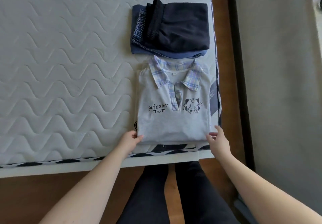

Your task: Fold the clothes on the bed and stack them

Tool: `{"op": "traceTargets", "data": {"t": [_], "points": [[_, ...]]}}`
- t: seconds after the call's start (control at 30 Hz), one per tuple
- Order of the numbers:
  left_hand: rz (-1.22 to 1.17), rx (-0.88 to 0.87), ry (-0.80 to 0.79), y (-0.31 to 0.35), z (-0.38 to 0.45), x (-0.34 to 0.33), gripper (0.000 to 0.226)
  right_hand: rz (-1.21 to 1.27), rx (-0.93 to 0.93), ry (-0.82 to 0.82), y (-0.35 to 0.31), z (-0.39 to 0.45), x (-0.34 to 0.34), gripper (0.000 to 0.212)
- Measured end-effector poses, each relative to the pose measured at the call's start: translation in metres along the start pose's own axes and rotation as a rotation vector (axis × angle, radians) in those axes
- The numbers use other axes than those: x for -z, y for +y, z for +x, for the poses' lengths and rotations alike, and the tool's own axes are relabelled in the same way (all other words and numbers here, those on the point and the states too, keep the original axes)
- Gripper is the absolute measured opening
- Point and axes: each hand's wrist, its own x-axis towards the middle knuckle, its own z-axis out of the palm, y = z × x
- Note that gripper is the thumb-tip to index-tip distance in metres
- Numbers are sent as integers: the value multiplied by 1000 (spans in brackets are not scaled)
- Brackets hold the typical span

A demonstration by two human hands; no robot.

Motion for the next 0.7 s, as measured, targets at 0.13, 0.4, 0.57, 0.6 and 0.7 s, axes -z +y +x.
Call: {"op": "traceTargets", "data": {"t": [0.13,0.4,0.57,0.6,0.7], "points": [[34,-30,42,3,-12,-5,10,6,32,-86,4,-5,5,38],[31,-35,145,-2,-14,-6,19,-239,-120,-162,10,17,2,36],[72,-21,285,-6,-21,-19,18,-145,-86,-142,25,11,9,25],[81,4,316,-3,-26,-21,30,-141,-81,-143,22,5,12,28],[169,-12,328,-1,-44,-24,37,-167,10,-94,22,-12,23,42]]}}
